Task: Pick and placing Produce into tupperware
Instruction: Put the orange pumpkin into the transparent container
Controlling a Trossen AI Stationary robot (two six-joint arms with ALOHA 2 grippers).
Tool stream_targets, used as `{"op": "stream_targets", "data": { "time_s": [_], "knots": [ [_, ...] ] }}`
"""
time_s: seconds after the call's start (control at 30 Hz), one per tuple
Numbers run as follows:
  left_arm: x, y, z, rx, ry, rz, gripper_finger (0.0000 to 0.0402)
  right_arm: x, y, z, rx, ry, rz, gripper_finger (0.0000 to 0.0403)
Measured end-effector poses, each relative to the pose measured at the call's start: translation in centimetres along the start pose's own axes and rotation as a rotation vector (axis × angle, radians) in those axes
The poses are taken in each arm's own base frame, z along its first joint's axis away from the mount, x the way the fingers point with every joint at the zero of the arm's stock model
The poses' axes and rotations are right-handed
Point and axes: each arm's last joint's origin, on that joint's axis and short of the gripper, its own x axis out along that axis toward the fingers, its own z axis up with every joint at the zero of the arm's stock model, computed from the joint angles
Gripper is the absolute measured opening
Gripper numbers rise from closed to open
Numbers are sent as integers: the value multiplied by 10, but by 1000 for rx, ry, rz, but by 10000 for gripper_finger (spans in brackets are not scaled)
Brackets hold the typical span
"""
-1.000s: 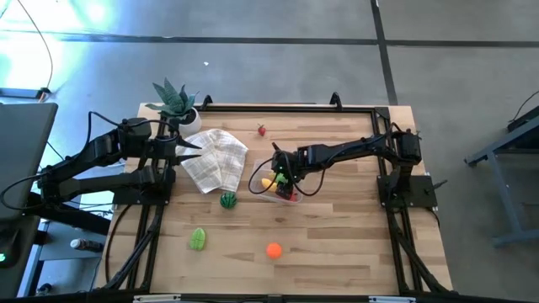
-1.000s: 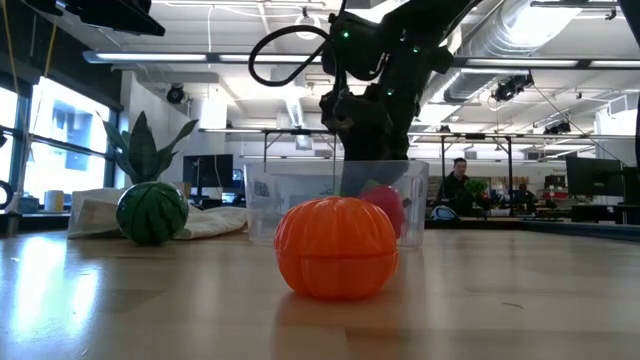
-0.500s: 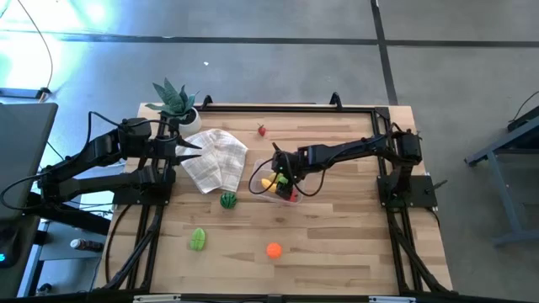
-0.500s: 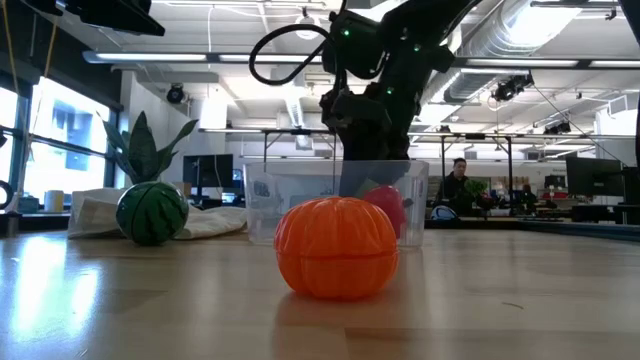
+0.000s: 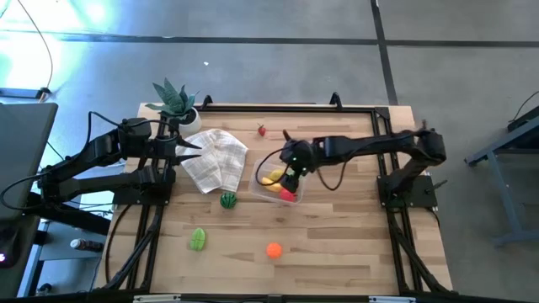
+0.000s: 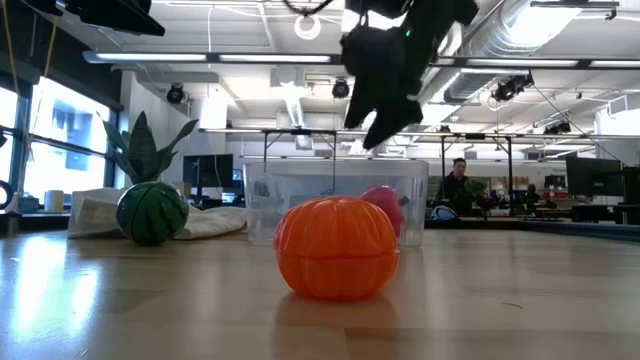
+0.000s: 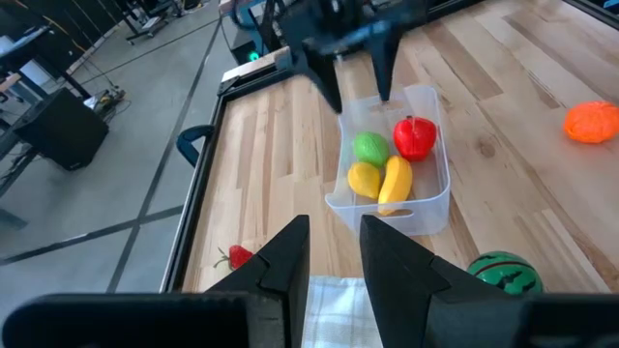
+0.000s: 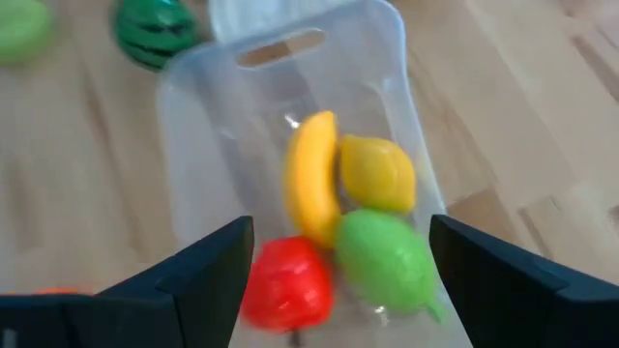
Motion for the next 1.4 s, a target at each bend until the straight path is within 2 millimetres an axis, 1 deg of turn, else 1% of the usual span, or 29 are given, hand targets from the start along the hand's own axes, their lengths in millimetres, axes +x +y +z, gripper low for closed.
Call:
{"op": "stream_targets", "data": {
  "time_s": [0.1, 0.2, 0.33, 0.4, 0.5, 0.63, 0.7, 0.77, 0.93, 1.0, 1.07, 1.17, 1.4],
  "knots": [
    [0, 0, 0, 0, 0, 0, 85, -22, 9, -2, 35, -18, 80, 303],
    [0, 0, 0, 0, 0, 0, 85, -43, 26, -9, 61, -39, 160, 303],
    [0, 0, 0, 0, 0, 0, 85, -60, 64, -25, 45, -70, 261, 303],
    [0, 0, 0, 0, 0, 0, 85, -63, 85, -36, 24, -79, 306, 303],
    [0, 0, 0, 0, 0, 0, 85, -62, 117, -54, 17, -118, 338, 303],
    [0, 0, 0, 0, 0, 0, 85, -41, 150, -80, 19, -150, 293, 303],
    [0, 0, 0, 0, 0, 0, 85, -26, 162, -90, 4, -142, 293, 303],
    [0, 0, 0, 0, 0, 0, 85, -7, 171, -100, -29, -121, 279, 303],
    [0, 0, 0, 0, 0, 0, 85, 46, 182, -127, -173, -67, 223, 303],
    [0, 0, 0, 0, 0, 0, 85, 66, 181, -137, -190, -30, 185, 303],
    [0, 0, 0, 0, 0, 0, 85, 79, 180, -143, -190, -5, 160, 303],
    [0, 0, 0, 0, 0, 0, 85, 90, 178, -148, -170, 19, 139, 303],
    [0, 0, 0, 0, 0, 0, 85, 90, 176, -150, -177, 32, 111, 303]
  ]
}}
